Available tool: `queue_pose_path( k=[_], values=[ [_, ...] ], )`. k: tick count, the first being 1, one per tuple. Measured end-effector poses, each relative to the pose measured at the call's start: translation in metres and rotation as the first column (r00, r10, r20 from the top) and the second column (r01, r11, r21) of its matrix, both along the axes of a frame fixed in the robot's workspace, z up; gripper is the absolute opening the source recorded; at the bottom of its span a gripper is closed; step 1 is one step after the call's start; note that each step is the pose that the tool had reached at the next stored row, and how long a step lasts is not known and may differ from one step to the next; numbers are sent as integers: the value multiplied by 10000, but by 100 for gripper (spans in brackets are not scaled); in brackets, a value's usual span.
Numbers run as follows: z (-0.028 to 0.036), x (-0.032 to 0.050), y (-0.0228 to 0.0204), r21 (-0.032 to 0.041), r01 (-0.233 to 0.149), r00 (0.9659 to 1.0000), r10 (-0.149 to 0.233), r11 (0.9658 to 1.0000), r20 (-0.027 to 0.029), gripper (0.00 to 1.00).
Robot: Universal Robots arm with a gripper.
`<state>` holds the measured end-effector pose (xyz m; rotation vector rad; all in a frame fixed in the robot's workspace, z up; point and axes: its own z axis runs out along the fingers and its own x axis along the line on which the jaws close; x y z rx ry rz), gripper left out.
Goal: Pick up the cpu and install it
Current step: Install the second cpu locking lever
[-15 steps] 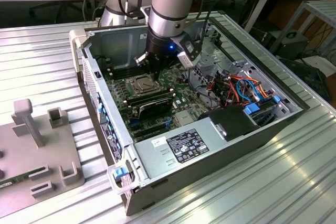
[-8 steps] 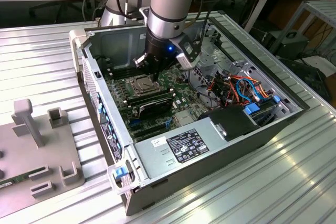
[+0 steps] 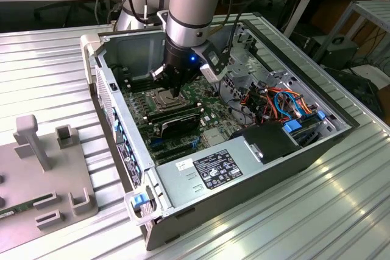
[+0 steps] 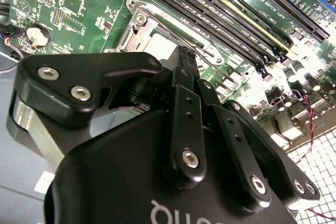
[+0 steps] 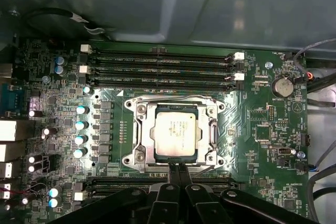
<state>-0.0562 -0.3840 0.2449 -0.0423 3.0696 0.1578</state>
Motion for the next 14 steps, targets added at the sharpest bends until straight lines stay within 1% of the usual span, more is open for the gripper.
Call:
queue_pose_path(
  k=[5, 6, 7, 11, 14],
  values=[
    [-1, 0, 0, 1, 0, 10000, 0, 10000, 1, 11],
    [-3, 0, 1, 2, 1, 10000, -1, 10000, -25, 11],
    [-4, 0, 0, -2, 1, 10000, -1, 10000, -74, 11],
    [-4, 0, -1, -3, 1, 10000, -1, 10000, -74, 11],
    [-4, 0, -28, -11, 1, 10000, -1, 10000, -75, 11]
  ],
)
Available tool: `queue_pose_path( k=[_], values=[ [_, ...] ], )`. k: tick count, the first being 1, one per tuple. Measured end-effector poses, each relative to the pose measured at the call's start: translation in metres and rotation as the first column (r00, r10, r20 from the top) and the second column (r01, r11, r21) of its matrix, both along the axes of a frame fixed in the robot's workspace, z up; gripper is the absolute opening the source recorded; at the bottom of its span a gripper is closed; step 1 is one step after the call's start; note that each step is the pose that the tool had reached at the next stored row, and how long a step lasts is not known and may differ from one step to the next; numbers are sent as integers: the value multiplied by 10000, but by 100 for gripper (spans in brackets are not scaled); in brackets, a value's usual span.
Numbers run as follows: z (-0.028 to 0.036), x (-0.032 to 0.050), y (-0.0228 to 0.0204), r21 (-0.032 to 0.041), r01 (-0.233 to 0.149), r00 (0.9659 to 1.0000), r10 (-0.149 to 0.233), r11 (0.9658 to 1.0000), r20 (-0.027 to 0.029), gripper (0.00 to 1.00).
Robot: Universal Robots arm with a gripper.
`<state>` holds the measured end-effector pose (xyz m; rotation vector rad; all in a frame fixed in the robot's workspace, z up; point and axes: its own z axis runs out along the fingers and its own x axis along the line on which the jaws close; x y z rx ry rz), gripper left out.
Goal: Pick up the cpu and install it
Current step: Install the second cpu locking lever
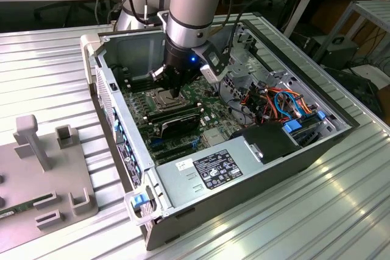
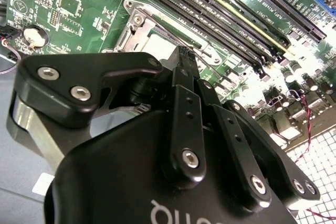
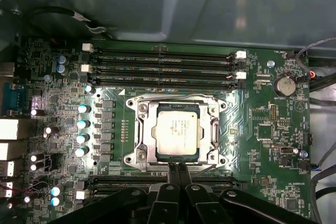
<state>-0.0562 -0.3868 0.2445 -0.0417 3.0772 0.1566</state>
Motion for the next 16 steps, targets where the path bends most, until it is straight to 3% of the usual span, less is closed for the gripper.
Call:
queue_pose_path(
  k=[3, 8, 16],
  values=[
    [-1, -2, -21, -3, 2, 10000, -2, 10000, 1, 11],
    [-12, -63, -22, -3, 0, 10000, 0, 10000, 1, 11],
    [-17, -66, -22, -3, 0, 10000, 0, 10000, 1, 11]
  ],
)
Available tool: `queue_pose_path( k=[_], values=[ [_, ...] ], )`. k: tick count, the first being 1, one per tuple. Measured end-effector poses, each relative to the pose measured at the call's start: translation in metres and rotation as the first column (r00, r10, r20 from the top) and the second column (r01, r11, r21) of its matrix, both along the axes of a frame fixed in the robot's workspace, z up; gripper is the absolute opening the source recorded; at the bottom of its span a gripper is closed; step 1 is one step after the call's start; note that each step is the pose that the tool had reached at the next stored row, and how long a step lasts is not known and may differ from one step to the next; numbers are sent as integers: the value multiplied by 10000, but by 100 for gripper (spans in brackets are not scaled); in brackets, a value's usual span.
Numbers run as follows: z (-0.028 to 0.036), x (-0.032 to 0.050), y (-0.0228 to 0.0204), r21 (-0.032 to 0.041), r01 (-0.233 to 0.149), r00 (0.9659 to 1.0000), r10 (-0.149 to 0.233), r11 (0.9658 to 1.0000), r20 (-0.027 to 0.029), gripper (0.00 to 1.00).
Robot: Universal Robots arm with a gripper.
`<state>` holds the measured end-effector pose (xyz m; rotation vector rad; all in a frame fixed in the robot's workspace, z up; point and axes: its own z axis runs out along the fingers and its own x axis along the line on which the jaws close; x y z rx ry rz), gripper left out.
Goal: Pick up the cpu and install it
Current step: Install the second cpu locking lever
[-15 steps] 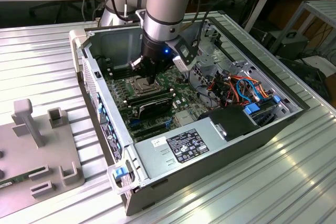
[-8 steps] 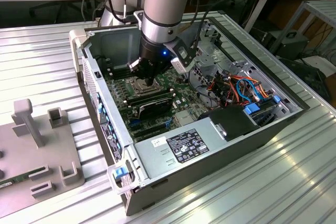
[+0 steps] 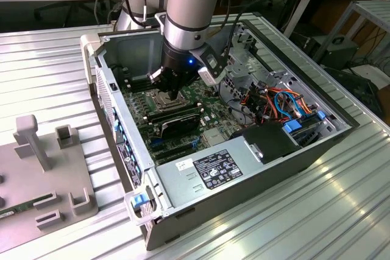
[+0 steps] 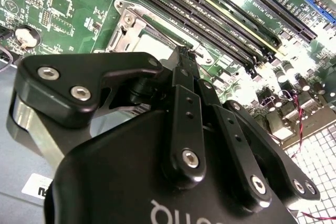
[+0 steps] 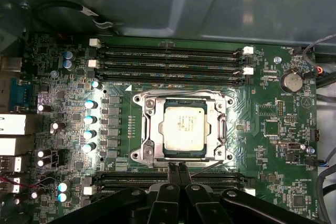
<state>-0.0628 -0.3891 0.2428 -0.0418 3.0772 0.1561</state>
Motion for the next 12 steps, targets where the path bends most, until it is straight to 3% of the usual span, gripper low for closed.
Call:
queue_pose_path(
  k=[4, 10, 12],
  values=[
    [-46, 0, 0, 94, 0, 10000, 0, 10000, -1, 11],
    [-117, 0, 1, 352, 0, 10000, 0, 9994, 1, 11],
    [-130, 0, 0, 409, 1, 10000, -1, 9992, 0, 11]
  ],
)
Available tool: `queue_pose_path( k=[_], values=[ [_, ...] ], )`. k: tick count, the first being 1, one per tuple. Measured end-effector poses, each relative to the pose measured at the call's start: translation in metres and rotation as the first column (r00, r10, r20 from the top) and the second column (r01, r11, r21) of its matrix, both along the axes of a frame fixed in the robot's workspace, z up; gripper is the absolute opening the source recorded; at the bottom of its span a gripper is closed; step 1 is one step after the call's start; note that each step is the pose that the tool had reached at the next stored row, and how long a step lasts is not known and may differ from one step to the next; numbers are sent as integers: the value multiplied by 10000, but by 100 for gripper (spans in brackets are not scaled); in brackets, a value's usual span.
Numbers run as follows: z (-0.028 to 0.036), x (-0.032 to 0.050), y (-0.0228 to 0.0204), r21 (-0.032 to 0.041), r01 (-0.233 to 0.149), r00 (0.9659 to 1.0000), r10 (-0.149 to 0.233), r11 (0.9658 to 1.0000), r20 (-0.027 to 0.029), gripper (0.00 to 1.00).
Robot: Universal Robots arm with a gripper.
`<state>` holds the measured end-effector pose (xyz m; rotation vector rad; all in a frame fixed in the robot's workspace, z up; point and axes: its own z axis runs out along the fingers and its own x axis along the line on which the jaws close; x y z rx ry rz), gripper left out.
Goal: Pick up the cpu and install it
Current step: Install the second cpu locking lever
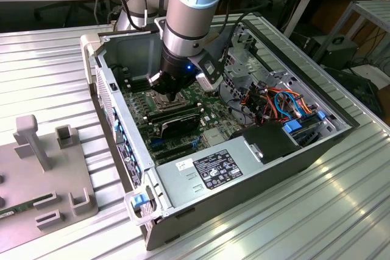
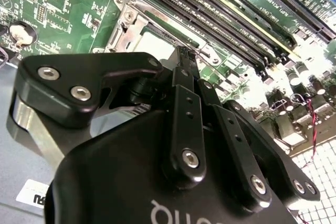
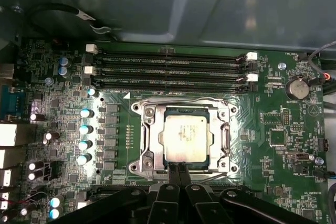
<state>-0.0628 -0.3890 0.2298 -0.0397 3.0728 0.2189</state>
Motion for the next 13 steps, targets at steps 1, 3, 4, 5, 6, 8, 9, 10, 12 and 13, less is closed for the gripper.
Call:
queue_pose_path(
  k=[1, 3, 4, 5, 6, 8, 9, 10, 12, 13],
  values=[
    [0, 0, 0, 2, 0, 10000, 0, 10000, -1, 11],
    [-1, 0, 0, 8, -1, 10000, 1, 10000, -1, 11],
    [-3, -1, 0, -3, -1, 10000, 1, 10000, 0, 11],
    [-8, -4, 0, -10, -2, 10000, 2, 10000, 0, 11],
    [-12, -11, -1, -18, -1, 10000, 1, 10000, 0, 11],
    [-22, -27, 0, -25, -1, 10000, 1, 10000, -1, 11],
    [-29, -36, 0, -25, -1, 10000, 1, 10000, -1, 11],
    [-34, -44, -1, -26, 0, 10000, 0, 10000, -1, 11],
    [-45, -64, 0, -28, -1, 10000, 1, 10000, -1, 11],
    [-52, -78, 0, -29, -1, 10000, 1, 10000, -1, 11]
  ],
)
